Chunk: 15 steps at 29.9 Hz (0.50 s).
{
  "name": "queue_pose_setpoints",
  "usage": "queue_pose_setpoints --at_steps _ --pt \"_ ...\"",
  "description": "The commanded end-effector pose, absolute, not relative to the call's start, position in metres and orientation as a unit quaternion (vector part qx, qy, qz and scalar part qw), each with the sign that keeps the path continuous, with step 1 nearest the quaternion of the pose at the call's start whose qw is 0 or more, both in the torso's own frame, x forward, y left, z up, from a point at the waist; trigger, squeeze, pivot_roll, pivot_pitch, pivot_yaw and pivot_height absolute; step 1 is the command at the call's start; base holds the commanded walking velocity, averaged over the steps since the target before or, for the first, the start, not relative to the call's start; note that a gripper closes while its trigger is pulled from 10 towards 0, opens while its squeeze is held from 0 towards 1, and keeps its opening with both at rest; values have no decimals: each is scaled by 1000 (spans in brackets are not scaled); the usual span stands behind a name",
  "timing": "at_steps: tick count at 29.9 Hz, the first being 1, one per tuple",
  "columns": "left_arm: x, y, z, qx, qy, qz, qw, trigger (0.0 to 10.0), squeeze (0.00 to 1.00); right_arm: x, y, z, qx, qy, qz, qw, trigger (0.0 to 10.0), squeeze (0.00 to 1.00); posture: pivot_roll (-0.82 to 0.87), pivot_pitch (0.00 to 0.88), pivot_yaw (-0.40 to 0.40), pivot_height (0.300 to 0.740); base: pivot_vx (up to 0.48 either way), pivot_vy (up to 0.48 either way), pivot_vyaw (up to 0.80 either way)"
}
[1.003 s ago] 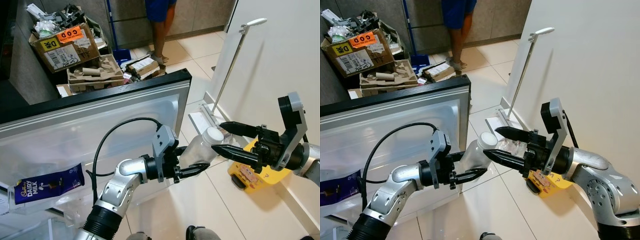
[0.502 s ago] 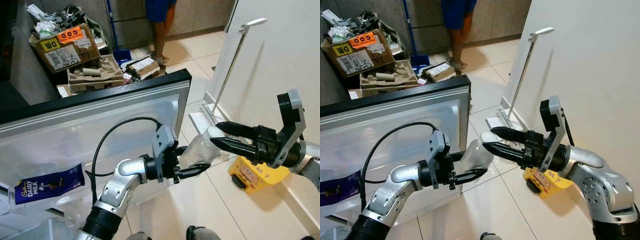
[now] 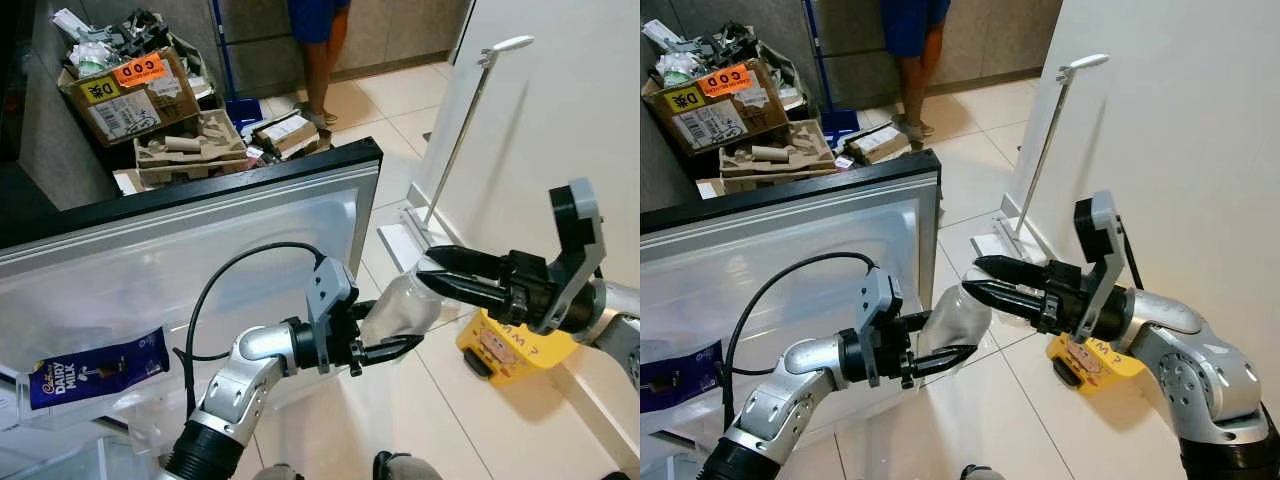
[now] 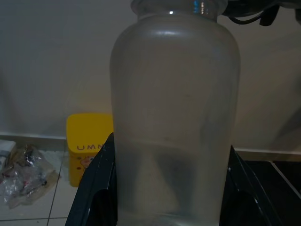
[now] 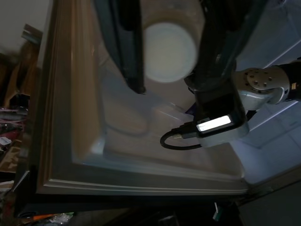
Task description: Restocking fridge
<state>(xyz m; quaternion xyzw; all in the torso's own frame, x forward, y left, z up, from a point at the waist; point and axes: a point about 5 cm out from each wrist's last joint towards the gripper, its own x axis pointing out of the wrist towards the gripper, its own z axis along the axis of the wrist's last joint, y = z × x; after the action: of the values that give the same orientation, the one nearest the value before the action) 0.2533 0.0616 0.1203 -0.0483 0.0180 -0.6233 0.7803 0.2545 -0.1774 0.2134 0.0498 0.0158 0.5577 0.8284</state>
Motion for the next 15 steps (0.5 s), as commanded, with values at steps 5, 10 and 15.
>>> queue_pose_setpoints --at_steps 5,10,15 --pt "248 55 129 -44 -2 -646 762 10000 0 254 -175 208 44 34 555 830 10000 0 -106 120 -31 740 0 0 0" --pt "248 55 130 -43 -4 -647 761 10000 0 255 -175 206 42 41 553 831 10000 0 -105 118 -31 740 0 0 0" --pt "247 54 130 -43 -5 -649 759 10000 0 256 -172 203 44 47 555 829 10000 0 -104 112 -33 740 0 0 0"
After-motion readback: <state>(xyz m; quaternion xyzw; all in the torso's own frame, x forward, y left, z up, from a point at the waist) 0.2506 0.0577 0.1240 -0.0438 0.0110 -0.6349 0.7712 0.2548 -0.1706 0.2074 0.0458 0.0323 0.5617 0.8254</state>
